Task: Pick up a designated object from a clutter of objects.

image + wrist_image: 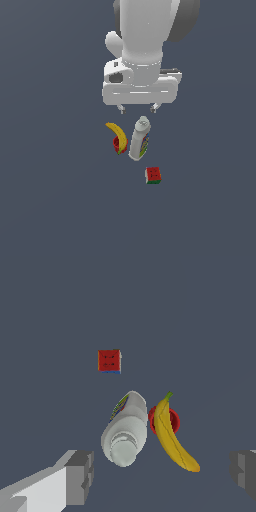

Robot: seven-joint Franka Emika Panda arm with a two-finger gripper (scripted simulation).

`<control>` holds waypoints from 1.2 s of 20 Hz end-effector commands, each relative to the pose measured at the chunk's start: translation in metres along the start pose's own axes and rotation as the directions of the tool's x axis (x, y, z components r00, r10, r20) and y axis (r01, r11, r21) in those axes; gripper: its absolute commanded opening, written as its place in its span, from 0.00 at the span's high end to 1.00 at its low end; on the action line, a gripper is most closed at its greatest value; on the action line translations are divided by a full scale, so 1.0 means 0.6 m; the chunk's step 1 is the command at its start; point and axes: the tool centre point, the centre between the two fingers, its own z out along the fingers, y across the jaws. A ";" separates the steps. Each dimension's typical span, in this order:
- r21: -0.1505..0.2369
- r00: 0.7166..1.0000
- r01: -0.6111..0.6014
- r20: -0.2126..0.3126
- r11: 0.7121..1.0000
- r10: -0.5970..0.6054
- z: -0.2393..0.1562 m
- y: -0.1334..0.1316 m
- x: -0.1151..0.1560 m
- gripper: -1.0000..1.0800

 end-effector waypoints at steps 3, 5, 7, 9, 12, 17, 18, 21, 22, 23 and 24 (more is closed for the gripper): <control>0.000 1.000 0.004 -0.003 1.000 -0.004 -0.002 -0.004 0.001 0.04; 0.001 1.000 0.016 -0.013 1.000 -0.016 -0.010 -0.015 0.005 0.04; 0.002 0.999 0.034 -0.029 0.999 -0.034 -0.022 -0.033 0.010 0.04; 0.003 0.998 0.049 -0.042 0.999 -0.049 -0.032 -0.048 0.012 0.04; 0.003 0.997 0.057 -0.048 0.998 -0.056 -0.039 -0.054 0.011 0.04; 0.003 0.998 0.052 -0.044 0.999 -0.052 -0.031 -0.051 0.015 0.04; 0.003 0.998 0.051 -0.044 0.999 -0.051 -0.028 -0.052 0.018 0.04; 0.002 0.998 0.049 -0.042 0.999 -0.049 -0.014 -0.055 0.029 0.04; 0.002 0.998 0.048 -0.041 0.999 -0.048 -0.008 -0.056 0.033 0.04; 0.002 0.998 0.047 -0.040 0.999 -0.047 -0.002 -0.057 0.038 0.04; 0.001 0.998 0.045 -0.039 0.999 -0.045 0.006 -0.058 0.043 0.04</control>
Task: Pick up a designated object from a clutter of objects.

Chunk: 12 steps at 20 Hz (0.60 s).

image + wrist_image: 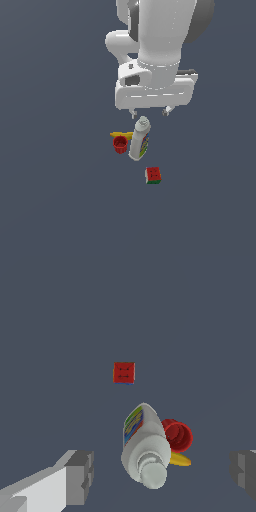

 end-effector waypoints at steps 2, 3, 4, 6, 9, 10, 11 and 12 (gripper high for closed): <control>-0.001 1.000 -0.005 0.005 1.000 0.005 0.029 -0.003 0.018 0.04; -0.002 1.000 -0.007 0.007 1.000 0.007 0.040 -0.005 0.024 0.04; -0.002 1.000 -0.009 0.008 1.000 0.009 0.051 -0.006 0.030 0.04; -0.003 1.000 -0.013 0.012 1.000 0.013 0.076 -0.009 0.043 0.04; -0.005 1.000 -0.020 0.018 1.000 0.020 0.121 -0.015 0.065 0.04; -0.006 1.000 -0.022 0.020 1.000 0.022 0.137 -0.017 0.071 0.04; -0.006 0.999 -0.025 0.022 1.000 0.025 0.154 -0.019 0.078 0.04; -0.007 0.999 -0.027 0.024 1.000 0.027 0.171 -0.021 0.084 0.04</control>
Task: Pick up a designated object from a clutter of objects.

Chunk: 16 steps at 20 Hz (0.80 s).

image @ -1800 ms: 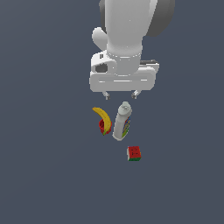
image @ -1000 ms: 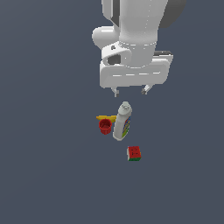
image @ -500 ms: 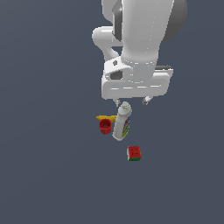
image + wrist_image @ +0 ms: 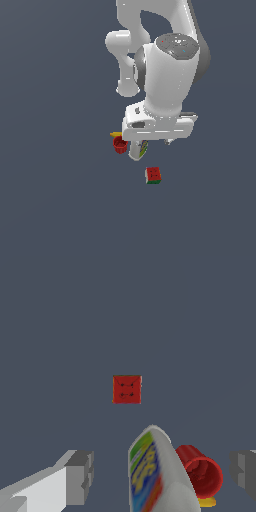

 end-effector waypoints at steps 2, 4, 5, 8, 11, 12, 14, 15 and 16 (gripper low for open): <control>-0.002 1.000 -0.008 0.007 1.000 0.008 0.059 -0.008 0.022 0.04; -0.003 1.000 -0.013 0.011 1.000 0.013 0.093 -0.013 0.032 0.04; -0.004 1.000 -0.015 0.013 1.000 0.015 0.110 -0.016 0.036 0.04; -0.006 1.000 -0.020 0.019 1.000 0.021 0.156 -0.022 0.047 0.04; -0.007 0.999 -0.025 0.023 1.000 0.025 0.194 -0.027 0.053 0.04; -0.007 0.999 -0.026 0.024 1.000 0.026 0.205 -0.029 0.055 0.04; -0.008 0.999 -0.028 0.026 1.000 0.028 0.224 -0.031 0.057 0.04; -0.008 0.999 -0.029 0.027 1.000 0.029 0.232 -0.033 0.058 0.04; -0.008 0.999 -0.030 0.028 1.000 0.030 0.239 -0.034 0.059 0.04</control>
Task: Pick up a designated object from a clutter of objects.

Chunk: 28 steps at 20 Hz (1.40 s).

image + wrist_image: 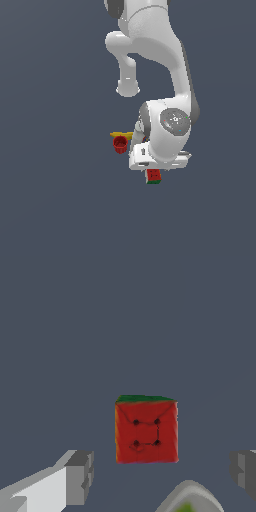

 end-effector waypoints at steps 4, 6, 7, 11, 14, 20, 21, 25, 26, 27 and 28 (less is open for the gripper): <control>-0.001 1.000 -0.004 0.002 1.000 0.004 0.031 -0.005 0.005 0.04; -0.001 1.000 -0.004 0.002 1.000 0.004 0.035 -0.005 0.005 0.04; -0.001 1.000 -0.004 0.002 1.000 0.004 0.036 -0.006 0.005 0.04; -0.001 1.000 -0.004 0.004 1.000 0.004 0.040 -0.005 0.004 0.04; -0.001 1.000 -0.004 0.004 1.000 0.004 0.057 -0.005 0.004 0.04; -0.001 1.000 -0.004 0.003 1.000 0.004 0.107 -0.005 0.002 0.04; -0.001 1.000 -0.004 0.003 1.000 0.004 0.112 -0.005 0.002 0.04; -0.001 1.000 -0.004 0.003 1.000 0.004 0.120 -0.005 0.004 0.04; -0.001 1.000 -0.004 0.003 1.000 0.004 0.120 -0.005 0.005 0.04; -0.001 1.000 -0.004 0.003 1.000 0.004 0.120 -0.005 0.005 1.00; -0.001 1.000 -0.004 0.003 1.000 0.004 0.120 -0.005 0.005 1.00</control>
